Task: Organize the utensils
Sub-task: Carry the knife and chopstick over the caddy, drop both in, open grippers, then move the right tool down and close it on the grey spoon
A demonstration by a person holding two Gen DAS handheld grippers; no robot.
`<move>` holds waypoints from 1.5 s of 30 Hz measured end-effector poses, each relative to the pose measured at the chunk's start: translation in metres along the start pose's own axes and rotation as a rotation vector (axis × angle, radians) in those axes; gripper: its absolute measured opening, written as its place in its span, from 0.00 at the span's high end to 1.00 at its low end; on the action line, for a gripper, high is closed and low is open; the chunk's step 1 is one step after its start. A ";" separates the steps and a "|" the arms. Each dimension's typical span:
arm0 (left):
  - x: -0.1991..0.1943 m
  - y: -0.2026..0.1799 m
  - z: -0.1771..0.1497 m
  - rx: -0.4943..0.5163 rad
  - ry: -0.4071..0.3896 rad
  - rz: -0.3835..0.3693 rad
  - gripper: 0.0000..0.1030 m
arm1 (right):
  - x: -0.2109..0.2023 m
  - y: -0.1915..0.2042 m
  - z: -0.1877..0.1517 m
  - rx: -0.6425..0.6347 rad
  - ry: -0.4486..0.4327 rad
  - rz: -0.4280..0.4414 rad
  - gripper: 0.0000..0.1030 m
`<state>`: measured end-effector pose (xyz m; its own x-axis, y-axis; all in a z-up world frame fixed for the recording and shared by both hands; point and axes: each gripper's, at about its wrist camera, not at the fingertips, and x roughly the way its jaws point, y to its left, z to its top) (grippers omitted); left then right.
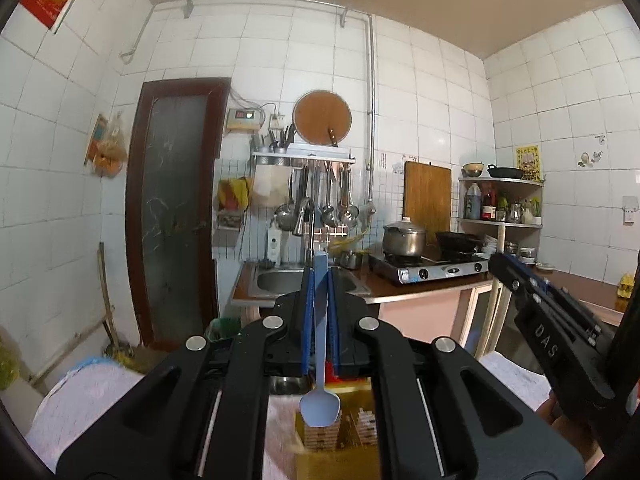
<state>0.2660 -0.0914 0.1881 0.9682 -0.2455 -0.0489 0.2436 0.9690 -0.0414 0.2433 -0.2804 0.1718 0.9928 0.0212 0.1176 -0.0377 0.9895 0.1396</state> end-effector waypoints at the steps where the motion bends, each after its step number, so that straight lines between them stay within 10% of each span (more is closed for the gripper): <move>1: 0.010 0.001 -0.003 0.002 0.006 -0.005 0.95 | 0.008 0.001 -0.001 -0.001 -0.003 0.001 0.94; 14: 0.091 0.017 -0.090 -0.026 0.172 0.017 0.95 | 0.057 -0.012 -0.084 -0.029 0.122 0.007 0.94; 25: 0.080 0.022 -0.093 -0.040 0.245 0.059 0.93 | 0.046 -0.025 -0.111 -0.086 0.273 -0.033 0.93; 27: 0.069 0.022 -0.085 -0.032 0.240 0.065 0.79 | 0.049 -0.031 -0.110 -0.084 0.328 -0.056 0.76; 29: 0.053 0.024 -0.075 -0.034 0.211 0.078 0.51 | 0.047 -0.036 -0.106 -0.077 0.364 -0.073 0.26; 36: -0.001 0.040 -0.052 -0.051 0.177 0.104 0.12 | 0.024 -0.034 -0.085 -0.138 0.375 -0.098 0.23; 45: -0.058 0.073 -0.077 -0.084 0.280 0.151 0.05 | -0.035 -0.027 -0.077 -0.186 0.451 -0.104 0.12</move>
<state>0.2227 -0.0090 0.1110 0.9368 -0.1090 -0.3326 0.0818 0.9921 -0.0947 0.2179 -0.2964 0.0879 0.9420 -0.0596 -0.3304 0.0441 0.9975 -0.0544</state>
